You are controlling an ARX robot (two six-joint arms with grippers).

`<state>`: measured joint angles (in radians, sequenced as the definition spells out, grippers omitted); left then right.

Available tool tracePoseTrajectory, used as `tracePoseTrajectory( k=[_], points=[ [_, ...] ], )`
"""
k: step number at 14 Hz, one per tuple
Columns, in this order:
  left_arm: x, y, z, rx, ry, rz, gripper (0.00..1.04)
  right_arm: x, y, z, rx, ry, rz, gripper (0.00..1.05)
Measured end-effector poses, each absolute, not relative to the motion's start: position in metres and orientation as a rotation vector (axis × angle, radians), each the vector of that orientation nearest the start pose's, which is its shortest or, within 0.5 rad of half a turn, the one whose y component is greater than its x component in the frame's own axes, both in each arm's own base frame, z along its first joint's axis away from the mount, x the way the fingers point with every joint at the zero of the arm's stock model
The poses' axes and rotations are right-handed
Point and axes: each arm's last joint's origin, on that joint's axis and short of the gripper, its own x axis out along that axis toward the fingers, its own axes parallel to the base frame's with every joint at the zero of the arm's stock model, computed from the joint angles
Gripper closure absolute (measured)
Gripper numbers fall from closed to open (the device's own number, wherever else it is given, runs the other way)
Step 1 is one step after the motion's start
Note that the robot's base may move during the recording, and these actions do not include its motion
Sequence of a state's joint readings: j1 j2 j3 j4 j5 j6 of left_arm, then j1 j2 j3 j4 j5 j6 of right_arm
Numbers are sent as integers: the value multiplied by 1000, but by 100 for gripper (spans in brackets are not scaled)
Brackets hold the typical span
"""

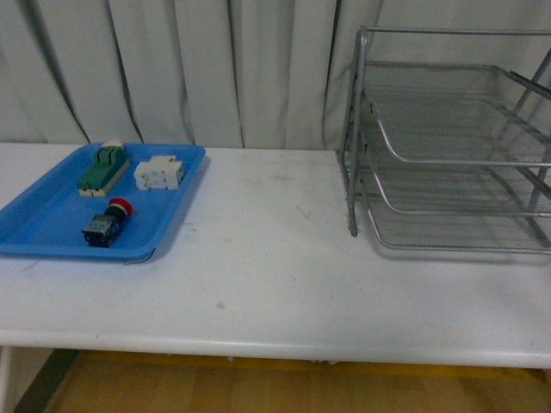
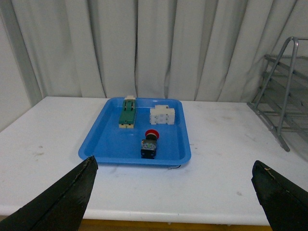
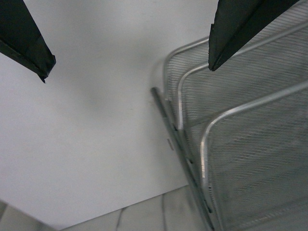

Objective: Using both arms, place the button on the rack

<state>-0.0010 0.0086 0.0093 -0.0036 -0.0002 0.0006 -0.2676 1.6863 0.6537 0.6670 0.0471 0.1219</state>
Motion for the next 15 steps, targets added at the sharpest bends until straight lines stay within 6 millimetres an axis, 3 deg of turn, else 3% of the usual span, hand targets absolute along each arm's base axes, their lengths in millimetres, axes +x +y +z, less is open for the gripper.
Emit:
tracePoseTrajectory(
  k=[4, 5, 6, 7, 9, 11, 15],
  points=[
    [98, 0, 166, 1, 2, -1, 7, 319, -80, 149, 431, 248, -196, 6],
    [98, 0, 166, 1, 3, -1, 7, 321, -78, 147, 582, 194, -114, 6],
    [98, 0, 166, 1, 3, -1, 7, 321, -76, 137, 751, 164, -44, 6],
    [98, 0, 166, 1, 3, -1, 7, 322, -73, 104, 1203, 110, -11, 6],
    [98, 0, 166, 1, 3, -1, 7, 320, -62, 73, 1450, 199, -101, 6],
    [98, 0, 166, 1, 3, -1, 7, 318, -46, 55, 1559, 277, -136, 6],
    [98, 0, 166, 1, 2, -1, 7, 338, -31, 54, 1577, 275, -86, 6]
  ],
)
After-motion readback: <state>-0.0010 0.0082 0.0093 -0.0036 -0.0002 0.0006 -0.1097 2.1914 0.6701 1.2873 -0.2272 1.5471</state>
